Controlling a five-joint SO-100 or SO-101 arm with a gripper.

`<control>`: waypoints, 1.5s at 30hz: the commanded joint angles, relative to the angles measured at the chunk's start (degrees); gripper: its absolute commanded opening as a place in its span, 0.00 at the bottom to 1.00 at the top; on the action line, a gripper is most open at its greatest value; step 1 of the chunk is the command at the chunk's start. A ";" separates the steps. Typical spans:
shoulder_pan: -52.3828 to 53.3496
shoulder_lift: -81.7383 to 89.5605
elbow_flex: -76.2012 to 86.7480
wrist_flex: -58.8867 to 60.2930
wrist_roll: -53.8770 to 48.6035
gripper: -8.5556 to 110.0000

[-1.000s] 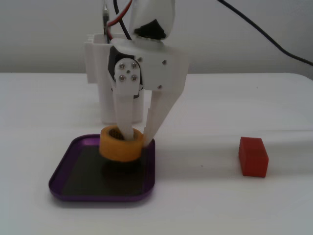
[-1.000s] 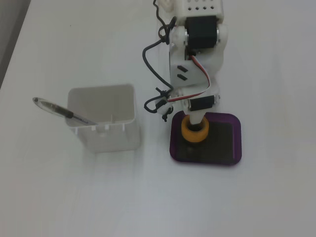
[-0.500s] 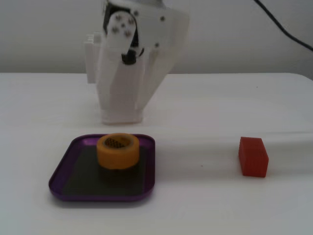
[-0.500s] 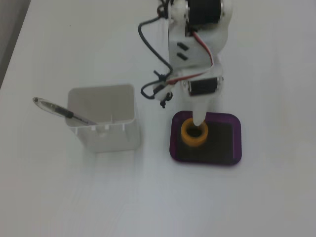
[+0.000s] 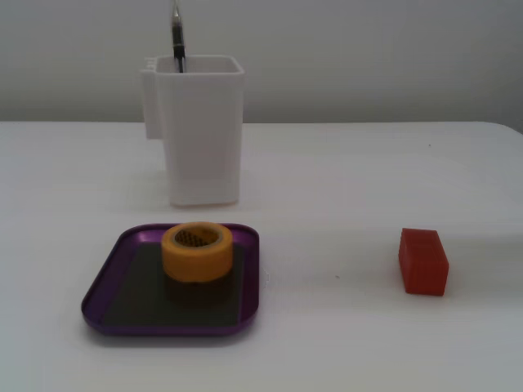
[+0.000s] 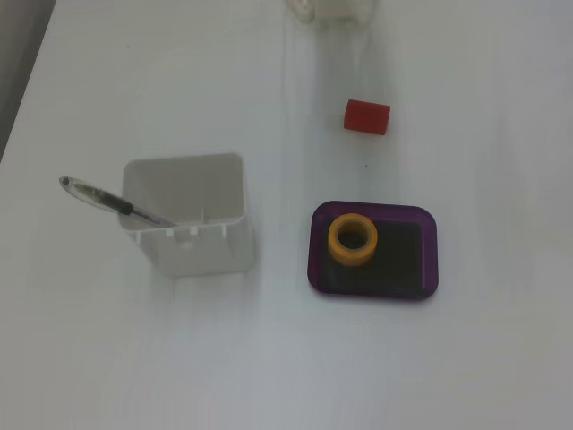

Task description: Grab up the yellow tape and put it in the box.

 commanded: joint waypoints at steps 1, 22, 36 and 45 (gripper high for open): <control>0.09 13.45 12.66 0.26 0.26 0.15; 4.83 73.48 97.12 -33.05 0.44 0.15; 4.83 87.98 118.65 -34.89 0.44 0.15; 4.75 87.89 122.78 -33.57 5.19 0.08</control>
